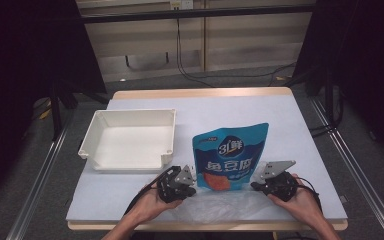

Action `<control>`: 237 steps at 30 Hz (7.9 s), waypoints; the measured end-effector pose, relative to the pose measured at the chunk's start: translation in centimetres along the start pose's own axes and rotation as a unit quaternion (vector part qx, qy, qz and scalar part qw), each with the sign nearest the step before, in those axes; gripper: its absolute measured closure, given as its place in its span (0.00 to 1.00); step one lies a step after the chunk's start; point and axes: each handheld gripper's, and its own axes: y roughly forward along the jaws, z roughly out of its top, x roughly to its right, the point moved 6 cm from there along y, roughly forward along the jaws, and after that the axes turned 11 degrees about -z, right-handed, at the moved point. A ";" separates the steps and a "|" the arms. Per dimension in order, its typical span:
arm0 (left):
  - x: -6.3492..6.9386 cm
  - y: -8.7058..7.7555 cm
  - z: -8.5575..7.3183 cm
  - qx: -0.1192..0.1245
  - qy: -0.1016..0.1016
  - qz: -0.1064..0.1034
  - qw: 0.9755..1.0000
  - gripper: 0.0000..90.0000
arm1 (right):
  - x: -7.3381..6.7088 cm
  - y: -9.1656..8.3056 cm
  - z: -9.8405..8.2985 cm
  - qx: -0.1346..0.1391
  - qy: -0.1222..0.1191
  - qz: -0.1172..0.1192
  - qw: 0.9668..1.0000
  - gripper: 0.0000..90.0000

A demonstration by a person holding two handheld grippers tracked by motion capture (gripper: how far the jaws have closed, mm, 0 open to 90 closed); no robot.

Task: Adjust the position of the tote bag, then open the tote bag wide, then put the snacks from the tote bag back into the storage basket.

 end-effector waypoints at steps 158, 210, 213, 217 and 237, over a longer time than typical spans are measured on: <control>0.0 -2.9 -3.4 -0.075 0.005 0.021 0.997 1.00 | 3.1 -1.3 -2.2 -0.048 0.001 -0.062 0.997 1.00; 0.1 -5.0 -0.9 0.065 -0.053 -0.033 0.996 1.00 | 2.1 -4.3 0.7 0.068 0.074 -0.001 0.995 1.00; 0.2 -4.6 -0.4 0.067 -0.053 -0.041 0.996 1.00 | 1.9 -4.7 1.2 0.083 0.074 0.007 0.994 1.00; 0.2 -3.8 0.7 0.074 -0.048 -0.056 0.995 1.00 | 0.9 -4.1 1.6 0.078 0.063 0.021 0.995 1.00; 1.8 -0.2 0.7 0.043 -0.034 -0.065 0.996 1.00 | -1.3 -0.8 -0.6 0.005 0.024 0.027 0.999 1.00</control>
